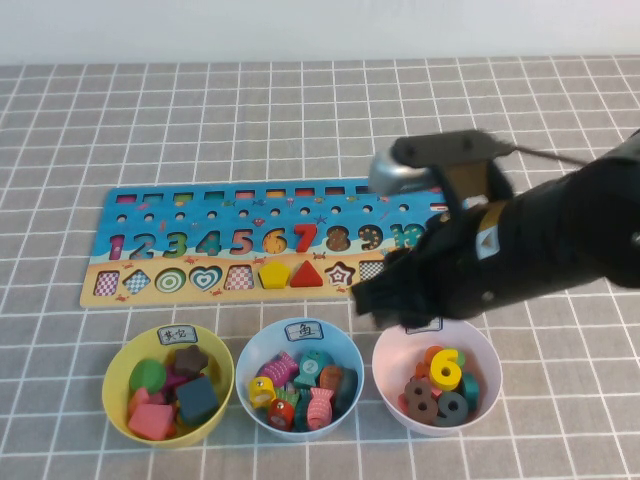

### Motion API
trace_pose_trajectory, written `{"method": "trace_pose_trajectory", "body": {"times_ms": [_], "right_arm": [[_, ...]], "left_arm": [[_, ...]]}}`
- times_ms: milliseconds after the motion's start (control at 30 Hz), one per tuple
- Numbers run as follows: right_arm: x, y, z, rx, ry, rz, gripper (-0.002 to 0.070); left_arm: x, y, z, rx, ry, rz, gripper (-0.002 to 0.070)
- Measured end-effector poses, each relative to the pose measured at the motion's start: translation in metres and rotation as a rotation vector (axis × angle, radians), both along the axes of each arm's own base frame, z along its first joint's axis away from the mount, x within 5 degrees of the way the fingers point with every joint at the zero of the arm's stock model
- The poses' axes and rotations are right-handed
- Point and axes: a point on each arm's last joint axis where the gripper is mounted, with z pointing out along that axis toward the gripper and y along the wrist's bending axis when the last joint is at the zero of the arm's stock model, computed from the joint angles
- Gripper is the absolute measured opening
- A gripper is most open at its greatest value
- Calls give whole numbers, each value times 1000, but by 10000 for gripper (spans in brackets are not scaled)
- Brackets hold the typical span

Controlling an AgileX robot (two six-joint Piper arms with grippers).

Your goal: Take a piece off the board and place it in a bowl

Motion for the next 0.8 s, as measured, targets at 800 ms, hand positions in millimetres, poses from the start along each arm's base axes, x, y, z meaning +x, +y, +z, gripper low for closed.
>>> {"method": "trace_pose_trajectory", "body": {"times_ms": [800], "right_arm": [[-3,75,-56,-28,168,102,198]], "left_arm": [[0,0,0,0,0,0,-5]]}}
